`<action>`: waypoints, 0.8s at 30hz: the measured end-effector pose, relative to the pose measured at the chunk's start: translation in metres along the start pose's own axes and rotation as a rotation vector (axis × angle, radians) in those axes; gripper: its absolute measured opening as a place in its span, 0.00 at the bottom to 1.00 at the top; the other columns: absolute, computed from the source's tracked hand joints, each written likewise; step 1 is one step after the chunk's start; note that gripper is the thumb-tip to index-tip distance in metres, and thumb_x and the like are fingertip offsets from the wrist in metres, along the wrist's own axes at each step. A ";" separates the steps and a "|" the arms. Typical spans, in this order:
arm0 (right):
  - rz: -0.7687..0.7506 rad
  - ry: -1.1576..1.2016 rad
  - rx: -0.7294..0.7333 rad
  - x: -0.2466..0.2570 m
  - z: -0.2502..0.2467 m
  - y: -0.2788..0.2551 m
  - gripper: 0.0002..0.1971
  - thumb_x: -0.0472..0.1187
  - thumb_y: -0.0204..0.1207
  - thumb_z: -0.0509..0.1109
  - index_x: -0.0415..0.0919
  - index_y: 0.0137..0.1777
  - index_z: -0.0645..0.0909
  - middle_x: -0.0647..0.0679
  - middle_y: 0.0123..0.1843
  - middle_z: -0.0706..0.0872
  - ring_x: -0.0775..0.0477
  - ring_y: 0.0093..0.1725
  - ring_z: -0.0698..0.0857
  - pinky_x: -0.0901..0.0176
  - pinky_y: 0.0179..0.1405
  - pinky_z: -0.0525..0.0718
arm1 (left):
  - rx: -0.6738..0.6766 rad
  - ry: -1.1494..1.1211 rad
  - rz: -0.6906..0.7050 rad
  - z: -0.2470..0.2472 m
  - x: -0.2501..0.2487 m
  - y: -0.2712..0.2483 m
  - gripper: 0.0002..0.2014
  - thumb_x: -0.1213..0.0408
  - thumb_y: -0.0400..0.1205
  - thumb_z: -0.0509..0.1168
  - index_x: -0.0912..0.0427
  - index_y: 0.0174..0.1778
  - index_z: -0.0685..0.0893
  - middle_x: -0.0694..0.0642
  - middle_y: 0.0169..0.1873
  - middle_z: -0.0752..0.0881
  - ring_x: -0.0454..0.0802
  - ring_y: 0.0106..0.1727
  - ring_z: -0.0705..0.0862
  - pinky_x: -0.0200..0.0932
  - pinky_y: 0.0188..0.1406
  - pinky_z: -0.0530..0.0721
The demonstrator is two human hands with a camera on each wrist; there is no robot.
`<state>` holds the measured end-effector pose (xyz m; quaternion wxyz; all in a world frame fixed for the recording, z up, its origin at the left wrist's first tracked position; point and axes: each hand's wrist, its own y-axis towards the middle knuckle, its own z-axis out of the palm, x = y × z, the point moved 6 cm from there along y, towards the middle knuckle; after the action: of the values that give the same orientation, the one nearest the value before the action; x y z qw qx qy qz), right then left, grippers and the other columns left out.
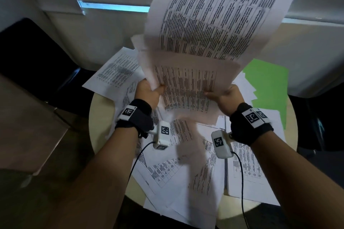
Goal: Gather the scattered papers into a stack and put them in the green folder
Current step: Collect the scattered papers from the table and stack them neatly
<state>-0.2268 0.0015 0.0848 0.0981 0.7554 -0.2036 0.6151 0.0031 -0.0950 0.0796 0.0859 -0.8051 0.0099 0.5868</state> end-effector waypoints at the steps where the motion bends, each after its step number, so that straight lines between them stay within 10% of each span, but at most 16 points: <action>1: -0.009 0.007 -0.002 0.005 -0.001 0.001 0.17 0.31 0.71 0.77 0.33 0.60 0.85 0.47 0.48 0.88 0.64 0.41 0.84 0.82 0.33 0.79 | -0.008 0.000 0.012 0.000 -0.002 0.001 0.11 0.64 0.79 0.71 0.69 0.51 0.85 0.58 0.43 0.89 0.58 0.46 0.89 0.51 0.48 0.88; 8: -0.027 0.026 -0.006 0.008 -0.001 0.002 0.16 0.30 0.72 0.75 0.34 0.60 0.83 0.52 0.46 0.87 0.72 0.35 0.85 0.82 0.31 0.79 | 0.007 -0.033 0.053 0.003 -0.007 -0.001 0.14 0.70 0.78 0.72 0.63 0.60 0.85 0.54 0.54 0.89 0.48 0.54 0.87 0.45 0.55 0.84; 13: 0.069 0.125 0.014 -0.009 0.002 -0.005 0.15 0.23 0.68 0.76 0.39 0.51 0.88 0.54 0.42 0.91 0.53 0.45 0.89 0.52 0.55 0.86 | 0.005 -0.008 0.004 0.000 0.006 -0.002 0.11 0.67 0.77 0.73 0.69 0.52 0.85 0.62 0.46 0.90 0.55 0.47 0.89 0.54 0.52 0.88; 24: -0.077 0.093 -0.008 0.006 -0.006 -0.003 0.11 0.29 0.69 0.78 0.43 0.48 0.87 0.41 0.47 0.89 0.50 0.43 0.87 0.55 0.48 0.85 | 0.105 -0.179 0.054 0.004 -0.016 -0.001 0.27 0.64 0.70 0.80 0.53 0.63 0.77 0.47 0.57 0.86 0.45 0.61 0.83 0.42 0.60 0.80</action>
<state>-0.2299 0.0051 0.0926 0.1342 0.7329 -0.1721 0.6444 -0.0058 -0.0951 0.0933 0.1126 -0.7434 0.0548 0.6571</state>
